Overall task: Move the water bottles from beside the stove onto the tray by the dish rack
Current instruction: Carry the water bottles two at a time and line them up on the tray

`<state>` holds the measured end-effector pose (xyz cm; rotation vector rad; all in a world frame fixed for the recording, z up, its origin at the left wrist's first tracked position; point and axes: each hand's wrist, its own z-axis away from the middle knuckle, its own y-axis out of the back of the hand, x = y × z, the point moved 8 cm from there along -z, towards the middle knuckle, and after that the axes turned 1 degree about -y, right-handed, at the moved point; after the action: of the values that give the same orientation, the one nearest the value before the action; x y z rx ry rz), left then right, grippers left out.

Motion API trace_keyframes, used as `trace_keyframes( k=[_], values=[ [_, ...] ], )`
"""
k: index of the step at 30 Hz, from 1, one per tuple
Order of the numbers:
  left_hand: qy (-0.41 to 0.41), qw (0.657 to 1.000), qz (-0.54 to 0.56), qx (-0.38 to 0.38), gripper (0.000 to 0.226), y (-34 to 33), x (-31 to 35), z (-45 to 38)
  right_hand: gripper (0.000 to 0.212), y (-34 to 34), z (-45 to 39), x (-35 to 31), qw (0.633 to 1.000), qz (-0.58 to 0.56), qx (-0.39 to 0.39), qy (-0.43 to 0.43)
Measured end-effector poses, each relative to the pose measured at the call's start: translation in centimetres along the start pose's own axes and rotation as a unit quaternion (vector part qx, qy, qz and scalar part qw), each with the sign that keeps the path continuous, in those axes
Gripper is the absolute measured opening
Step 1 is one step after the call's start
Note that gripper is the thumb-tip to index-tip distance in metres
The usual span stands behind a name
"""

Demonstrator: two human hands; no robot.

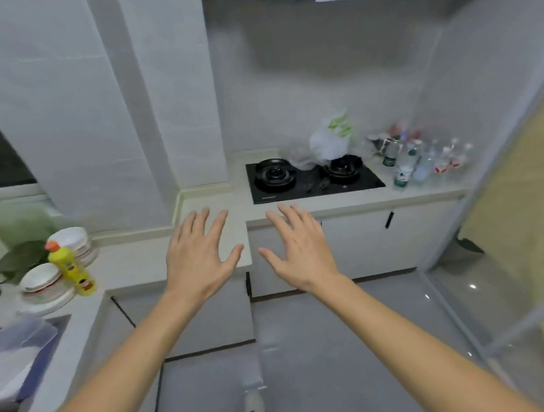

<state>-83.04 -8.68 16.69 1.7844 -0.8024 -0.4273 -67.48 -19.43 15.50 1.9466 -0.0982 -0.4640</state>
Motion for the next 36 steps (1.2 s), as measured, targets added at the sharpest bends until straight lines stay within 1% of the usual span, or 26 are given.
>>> trace_keyframes(
  k=[5,11,16,21,25,28,32,36],
  values=[
    [-0.087,0.995,0.054,-0.011,0.082,-6.5,8.4,-13.0,0.076,1.1,-5.9,12.5,0.995,0.048,0.012,-0.085],
    [-0.184,0.978,0.099,-0.008,0.079,-10.9,18.7,-26.7,0.078,3.7,-11.7,26.3,0.978,0.078,0.034,-0.19],
    [-0.244,0.961,0.124,-0.026,0.077,-15.7,28.5,-33.8,0.077,4.7,-13.0,37.0,0.964,0.077,0.051,-0.248],
    [-0.298,0.945,0.124,-0.057,0.075,-21.6,40.6,-39.4,0.075,5.7,-13.2,50.0,0.952,0.064,0.072,-0.289],
    [-0.315,0.937,0.127,-0.08,0.074,-25.2,50.7,-44.5,0.073,8.1,-14.2,60.8,0.952,0.064,0.094,-0.283],
    [-0.315,0.931,0.152,-0.109,0.074,-27.6,57.0,-46.9,0.071,9.7,-14.8,68.0,0.953,0.06,0.076,-0.286],
    [-0.305,0.929,0.168,-0.123,0.069,-30.1,63.2,-50.1,0.07,10.9,-16.1,76.6,0.951,0.061,0.065,-0.295],
    [-0.292,0.931,0.167,-0.14,0.068,-33.1,68.2,-54.3,0.07,10.6,-18.5,84.4,0.949,0.043,0.041,-0.311]
  ],
)
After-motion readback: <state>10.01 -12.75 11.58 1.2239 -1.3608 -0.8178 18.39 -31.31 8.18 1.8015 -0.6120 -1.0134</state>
